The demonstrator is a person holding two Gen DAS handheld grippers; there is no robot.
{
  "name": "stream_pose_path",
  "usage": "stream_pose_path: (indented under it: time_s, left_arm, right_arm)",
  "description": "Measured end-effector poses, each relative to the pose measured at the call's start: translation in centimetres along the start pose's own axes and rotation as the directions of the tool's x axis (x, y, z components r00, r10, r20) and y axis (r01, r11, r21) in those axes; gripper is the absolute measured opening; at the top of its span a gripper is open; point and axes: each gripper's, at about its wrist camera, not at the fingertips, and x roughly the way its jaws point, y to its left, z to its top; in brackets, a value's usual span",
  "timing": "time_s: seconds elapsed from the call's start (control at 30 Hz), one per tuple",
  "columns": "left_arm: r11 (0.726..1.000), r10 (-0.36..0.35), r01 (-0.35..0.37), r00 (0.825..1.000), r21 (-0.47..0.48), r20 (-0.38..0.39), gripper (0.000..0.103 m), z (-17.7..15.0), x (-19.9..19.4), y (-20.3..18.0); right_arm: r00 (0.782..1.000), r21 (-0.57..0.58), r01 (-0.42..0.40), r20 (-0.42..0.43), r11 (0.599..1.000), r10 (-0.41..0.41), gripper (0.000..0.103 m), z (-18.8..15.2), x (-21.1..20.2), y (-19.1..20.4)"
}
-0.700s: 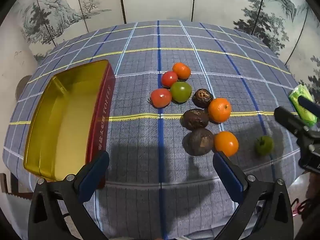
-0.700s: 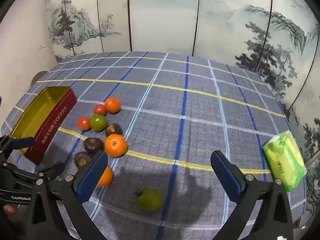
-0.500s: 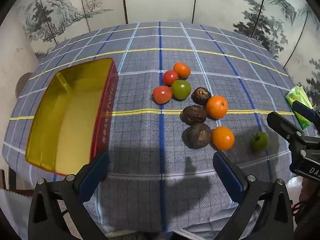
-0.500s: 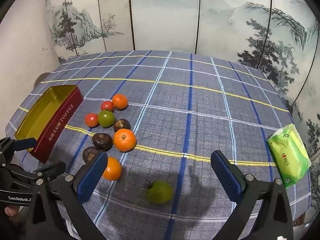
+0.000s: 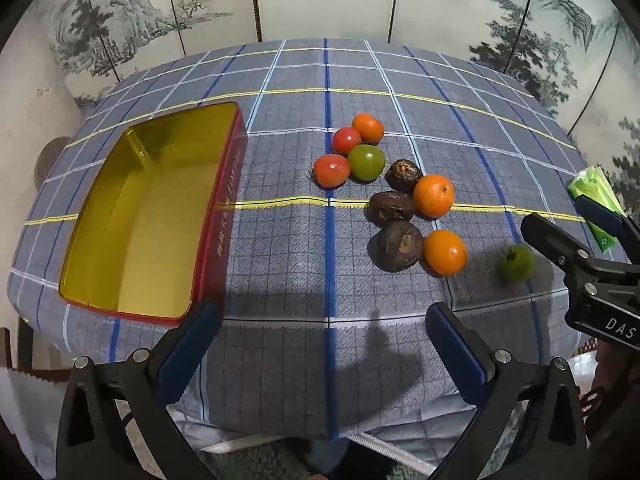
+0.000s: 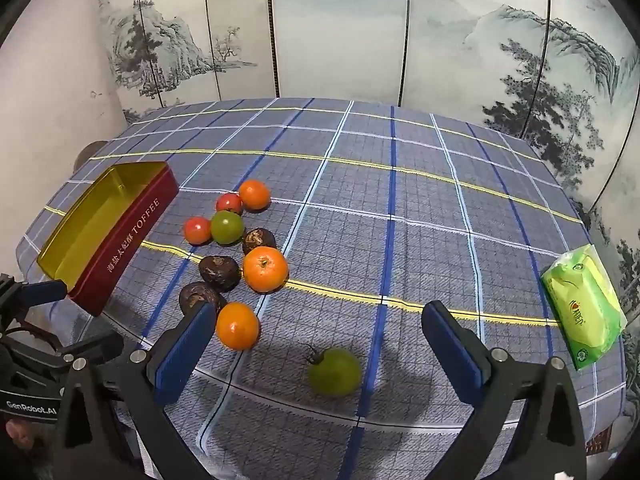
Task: Organize fruits
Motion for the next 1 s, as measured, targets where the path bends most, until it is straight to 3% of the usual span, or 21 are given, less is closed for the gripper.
stream_pose_path:
  time_s: [0.27, 0.67, 1.0]
  left_arm:
    - [0.999, 0.019, -0.019, 1.000, 0.034, -0.003, 0.103, 0.1, -0.2, -0.6]
    - [0.999, -0.011, 0.011, 1.000, 0.044, -0.005, 0.103, 0.4, 0.3, -0.7]
    - [0.999, 0.024, -0.023, 0.999, 0.047, -0.028, 0.103, 0.9, 1.0, -0.6]
  right_arm:
    - [1.000, 0.012, 0.007, -0.010, 1.000, -0.007, 0.102, 0.0, 0.3, -0.5]
    - [1.000, 0.013, 0.011, -0.026, 1.000, -0.011, 0.102, 0.3, 1.0, -0.8]
    - [0.999, 0.020, 0.013, -0.038, 1.000, -0.012, 0.102, 0.1, 1.5, -1.1]
